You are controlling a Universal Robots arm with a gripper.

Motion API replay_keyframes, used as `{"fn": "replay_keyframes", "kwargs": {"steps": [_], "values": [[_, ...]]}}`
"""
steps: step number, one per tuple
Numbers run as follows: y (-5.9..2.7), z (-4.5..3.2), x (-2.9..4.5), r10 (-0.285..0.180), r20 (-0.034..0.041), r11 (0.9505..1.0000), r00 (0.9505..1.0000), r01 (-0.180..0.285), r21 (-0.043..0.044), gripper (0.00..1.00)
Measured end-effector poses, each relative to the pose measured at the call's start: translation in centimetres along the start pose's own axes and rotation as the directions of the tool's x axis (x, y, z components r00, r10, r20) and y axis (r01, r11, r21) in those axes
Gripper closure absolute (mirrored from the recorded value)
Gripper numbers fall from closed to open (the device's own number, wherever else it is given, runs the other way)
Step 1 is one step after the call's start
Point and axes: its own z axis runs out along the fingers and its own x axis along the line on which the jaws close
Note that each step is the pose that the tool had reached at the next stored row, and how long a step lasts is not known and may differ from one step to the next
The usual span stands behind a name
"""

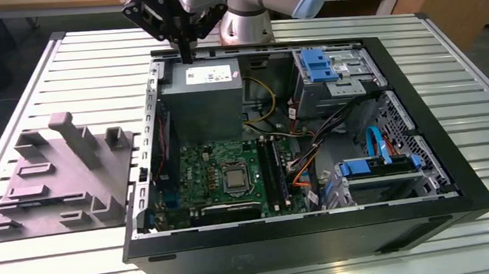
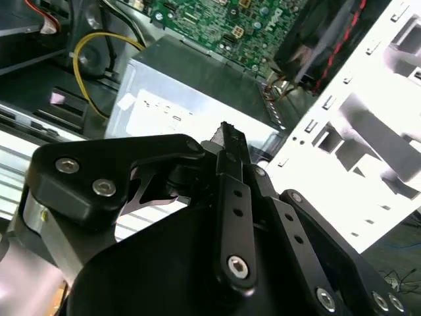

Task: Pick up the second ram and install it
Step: 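Reach for the second ram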

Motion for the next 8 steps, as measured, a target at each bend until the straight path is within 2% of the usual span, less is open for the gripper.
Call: {"fn": "replay_keyframes", "kwargs": {"steps": [8], "values": [[-0.14,-0.03,1.82,0.0,0.0,1.0,1.0,0.0,-0.0001,0.9]]}}
